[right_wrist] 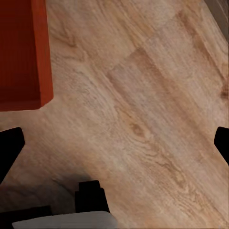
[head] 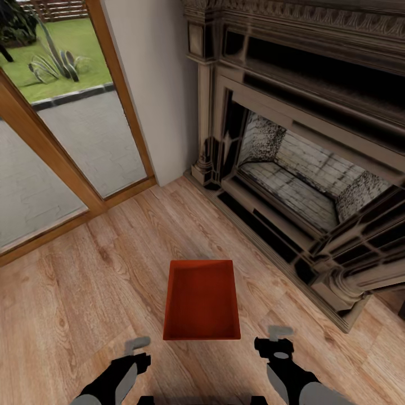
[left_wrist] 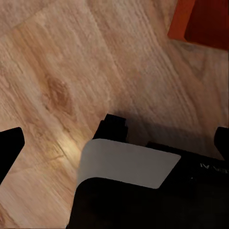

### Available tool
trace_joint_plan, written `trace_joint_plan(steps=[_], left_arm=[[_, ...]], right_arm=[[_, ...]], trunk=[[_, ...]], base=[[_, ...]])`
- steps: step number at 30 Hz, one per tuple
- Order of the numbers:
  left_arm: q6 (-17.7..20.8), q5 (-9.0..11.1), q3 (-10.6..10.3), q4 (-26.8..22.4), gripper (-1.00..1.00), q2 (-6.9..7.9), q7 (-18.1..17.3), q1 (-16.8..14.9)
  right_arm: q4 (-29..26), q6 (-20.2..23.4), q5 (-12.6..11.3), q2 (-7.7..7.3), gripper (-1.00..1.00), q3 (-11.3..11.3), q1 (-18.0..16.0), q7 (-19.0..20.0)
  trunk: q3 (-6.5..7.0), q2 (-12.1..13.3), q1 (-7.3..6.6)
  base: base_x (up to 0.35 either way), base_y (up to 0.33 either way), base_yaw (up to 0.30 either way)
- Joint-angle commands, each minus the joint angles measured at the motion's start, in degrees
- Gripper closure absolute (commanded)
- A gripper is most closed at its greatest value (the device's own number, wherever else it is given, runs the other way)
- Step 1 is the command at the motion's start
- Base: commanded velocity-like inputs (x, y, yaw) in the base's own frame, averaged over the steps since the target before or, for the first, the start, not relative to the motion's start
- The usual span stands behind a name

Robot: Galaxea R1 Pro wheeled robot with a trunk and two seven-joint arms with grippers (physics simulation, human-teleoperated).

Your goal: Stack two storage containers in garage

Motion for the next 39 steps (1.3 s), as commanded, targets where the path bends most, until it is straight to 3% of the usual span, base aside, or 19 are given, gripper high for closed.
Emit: trace_joint_plan(steps=[1, 5, 8, 12, 16, 25, 35, 39], left_arm=[[0.16, 0.2, 0.23, -0.13, -1.0, -0.68, 0.17, -0.11], [-2.12, -0.34, -0.2, 0.08, -1.0, -3.65, 0.1, -0.51], [-3.08, -2.42, -1.6, 0.5, -1.0, -4.26, 0.07, -0.56], [-4.3, -5.66, -4.16, 0.92, -1.0, -4.4, 0.1, -0.57], [-8.27, -6.71, -4.92, 2.04, -1.0, -4.99, 0.12, -0.6], [-9.58, -6.53, -4.9, 2.46, -1.0, -5.43, 0.18, -0.58], [-9.8, -6.35, -4.57, 2.16, -1.0, -5.08, 0.2, -0.57], [-9.89, -6.35, -4.53, 2.05, -1.0, -5.01, 0.2, -0.57]], right_arm=[[0.14, -0.44, -0.25, 0.62, -1.0, 0.47, -0.08, -0.3], [2.78, -3.97, -0.04, 3.96, -1.0, 0.56, -0.21, 0.25], [4.86, -7.56, -0.01, 4.88, -1.0, 0.64, -0.23, 0.5], [5.53, -9.5, 0.13, 5.14, -1.0, 0.54, -0.23, 0.59], [5.7, -11.37, 0.08, 5.25, -1.0, 0.49, -0.23, 0.6], [5.79, -12.29, 0.03, 5.3, -1.0, 0.48, -0.23, 0.82], [5.79, -12.33, 0.13, 5.17, -1.0, 0.54, -0.23, 1.38], [5.79, -12.36, 1.19, 5.15, -1.0, 0.57, -0.23, 1.98]], trunk=[[-0.03, -0.02, 0.0], [-0.03, -0.02, 0.0], [-0.03, -0.02, 0.0], [-0.03, -0.02, 0.0], [-0.03, -0.02, 0.0], [-0.03, -0.02, 0.0], [-1.83, -4.04, 2.2], [-2.55, -5.64, 3.08]], base=[[0.0, 0.0, 0.0], [0.0, 0.0, 0.0], [0.0, 0.0, 0.0], [0.0, 0.0, 0.0], [0.0, 0.0, 0.0], [0.0, 0.0, 0.0], [0.0, 0.0, 0.0], [0.0, 0.0, 0.0]])
